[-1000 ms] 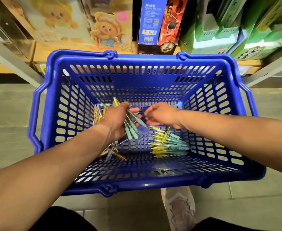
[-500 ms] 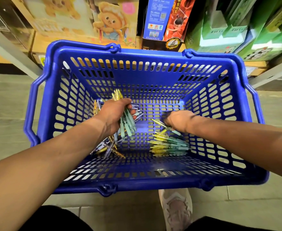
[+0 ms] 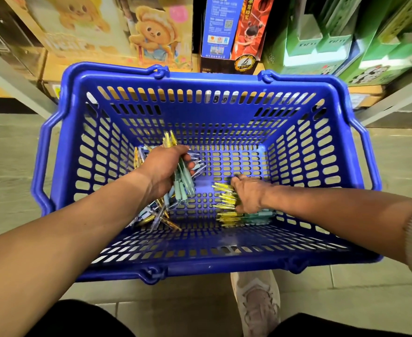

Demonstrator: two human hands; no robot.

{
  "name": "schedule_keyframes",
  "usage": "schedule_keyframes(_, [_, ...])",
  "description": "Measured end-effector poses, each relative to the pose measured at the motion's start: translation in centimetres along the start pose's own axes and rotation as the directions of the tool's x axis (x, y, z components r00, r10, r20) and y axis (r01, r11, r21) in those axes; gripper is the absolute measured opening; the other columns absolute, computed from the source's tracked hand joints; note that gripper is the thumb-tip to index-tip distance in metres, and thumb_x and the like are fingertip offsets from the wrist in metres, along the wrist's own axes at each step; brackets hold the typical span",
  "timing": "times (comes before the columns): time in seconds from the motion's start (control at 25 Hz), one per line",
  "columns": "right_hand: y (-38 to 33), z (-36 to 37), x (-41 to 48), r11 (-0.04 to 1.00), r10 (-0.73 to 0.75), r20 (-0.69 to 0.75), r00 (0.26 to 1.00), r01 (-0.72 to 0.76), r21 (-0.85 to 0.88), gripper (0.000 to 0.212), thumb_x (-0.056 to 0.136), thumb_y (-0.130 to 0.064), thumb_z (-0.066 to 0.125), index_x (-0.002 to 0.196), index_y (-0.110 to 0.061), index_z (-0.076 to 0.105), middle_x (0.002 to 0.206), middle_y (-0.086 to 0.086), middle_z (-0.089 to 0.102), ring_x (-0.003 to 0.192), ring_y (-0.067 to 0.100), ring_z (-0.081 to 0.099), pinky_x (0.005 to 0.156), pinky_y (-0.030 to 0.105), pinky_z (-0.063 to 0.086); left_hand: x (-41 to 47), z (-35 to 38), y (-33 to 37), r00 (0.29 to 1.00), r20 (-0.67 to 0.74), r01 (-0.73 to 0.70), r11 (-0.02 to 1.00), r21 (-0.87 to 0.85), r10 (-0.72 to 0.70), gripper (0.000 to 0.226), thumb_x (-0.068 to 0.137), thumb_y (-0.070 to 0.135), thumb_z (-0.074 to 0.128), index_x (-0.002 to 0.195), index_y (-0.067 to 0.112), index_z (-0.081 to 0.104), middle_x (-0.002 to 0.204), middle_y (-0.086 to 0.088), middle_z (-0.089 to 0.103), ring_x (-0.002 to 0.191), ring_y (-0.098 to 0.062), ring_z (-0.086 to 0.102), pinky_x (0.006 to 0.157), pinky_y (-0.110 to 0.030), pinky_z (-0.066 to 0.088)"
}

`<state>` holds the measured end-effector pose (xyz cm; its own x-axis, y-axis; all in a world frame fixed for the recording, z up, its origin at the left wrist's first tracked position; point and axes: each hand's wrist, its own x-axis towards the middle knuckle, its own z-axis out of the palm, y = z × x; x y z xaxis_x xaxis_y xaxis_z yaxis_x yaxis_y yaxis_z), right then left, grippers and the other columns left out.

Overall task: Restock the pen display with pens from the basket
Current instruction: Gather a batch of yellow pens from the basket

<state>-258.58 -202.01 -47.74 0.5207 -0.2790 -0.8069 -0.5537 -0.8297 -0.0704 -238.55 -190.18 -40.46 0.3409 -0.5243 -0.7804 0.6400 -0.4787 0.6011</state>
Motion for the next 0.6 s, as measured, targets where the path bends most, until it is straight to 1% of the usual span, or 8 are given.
schedule_keyframes(0.12, [-0.1,0.2,0.1,0.993,-0.082,0.029,0.996,0.084,-0.082,0.072,0.089,-0.039,0.072,0.143,-0.010,0.034,0.128,0.009,0.055,0.111,0.027,0.060,0.095,0.039,0.054,-0.2,0.1,0.0,0.999,0.040,0.013,1.000,-0.020,-0.012,0.007,0.102,0.015,0.055,0.102,0.008,0.057,0.072,-0.003,0.061,0.066,-0.018,0.063,0.085,-0.043,0.057])
schedule_keyframes(0.2, [0.1,-0.2,0.2,0.986,-0.078,0.057,0.995,0.086,-0.146,0.068,0.093,-0.043,0.066,0.144,-0.007,0.039,0.124,0.009,0.060,0.109,0.025,0.062,0.090,0.036,0.056,-0.1,0.0,0.1,0.997,0.070,0.027,0.999,-0.037,-0.024,0.006,0.102,0.015,0.054,0.103,0.009,0.057,0.076,-0.003,0.061,0.069,-0.018,0.064,0.087,-0.042,0.056])
schedule_keyframes(0.32, [0.4,-0.6,0.3,0.986,-0.043,0.149,0.988,0.066,-0.154,0.060,0.099,-0.045,0.056,0.145,-0.008,0.046,0.137,0.009,0.057,0.123,0.026,0.057,0.102,0.037,0.051,-0.2,-0.3,0.1,0.994,0.094,0.053,0.997,-0.057,-0.048,0.006,0.102,0.014,0.053,0.105,0.009,0.056,0.076,-0.003,0.061,0.069,-0.018,0.063,0.082,-0.039,0.055])
schedule_keyframes(0.36, [0.4,-1.0,0.2,0.992,-0.040,0.158,0.987,0.059,-0.114,0.056,0.100,-0.043,0.055,0.144,-0.009,0.047,0.135,0.009,0.058,0.122,0.027,0.058,0.102,0.038,0.051,-0.3,-0.4,0.1,0.994,0.098,0.057,0.997,-0.050,-0.052,0.007,0.102,0.013,0.052,0.105,0.009,0.056,0.077,-0.003,0.060,0.068,-0.018,0.062,0.077,-0.038,0.056])
schedule_keyframes(0.44, [0.7,-2.3,-0.1,0.998,-0.058,0.120,0.991,0.055,0.028,0.035,0.100,-0.036,0.056,0.127,-0.014,0.056,0.113,0.004,0.066,0.104,0.024,0.064,0.085,0.035,0.056,-0.3,-0.4,0.0,0.995,0.089,0.057,0.998,-0.029,-0.054,0.009,0.103,0.012,0.050,0.108,0.008,0.057,0.079,-0.003,0.062,0.068,-0.017,0.063,0.069,-0.034,0.058])
schedule_keyframes(0.52, [0.7,-4.2,-0.6,0.960,-0.068,0.075,0.995,0.045,0.278,0.015,0.102,-0.031,0.056,0.105,-0.017,0.058,0.093,-0.002,0.071,0.086,0.018,0.069,0.066,0.026,0.052,-0.3,-0.3,-0.1,0.997,0.062,0.057,0.998,-0.038,-0.054,0.014,0.105,0.011,0.049,0.114,0.005,0.057,0.086,-0.006,0.070,0.077,-0.020,0.068,0.075,-0.037,0.060])
schedule_keyframes(0.56, [0.4,-5.3,-1.1,0.895,-0.083,0.043,0.996,0.055,0.443,0.014,0.104,-0.029,0.054,0.099,-0.016,0.058,0.089,-0.002,0.072,0.081,0.016,0.071,0.065,0.025,0.053,-0.3,-0.2,-0.2,0.997,0.048,0.060,0.996,-0.060,-0.057,0.016,0.105,0.010,0.048,0.119,0.005,0.055,0.094,-0.008,0.073,0.085,-0.023,0.070,0.083,-0.041,0.060])
schedule_keyframes(0.6, [-0.1,-6.4,-1.5,0.776,-0.099,0.001,0.995,0.076,0.627,0.016,0.104,-0.027,0.053,0.096,-0.014,0.058,0.087,-0.001,0.073,0.078,0.015,0.073,0.067,0.027,0.057,-0.3,0.0,-0.2,0.997,0.038,0.067,0.994,-0.086,-0.064,0.018,0.106,0.010,0.047,0.122,0.005,0.053,0.103,-0.010,0.074,0.092,-0.026,0.070,0.089,-0.046,0.059])
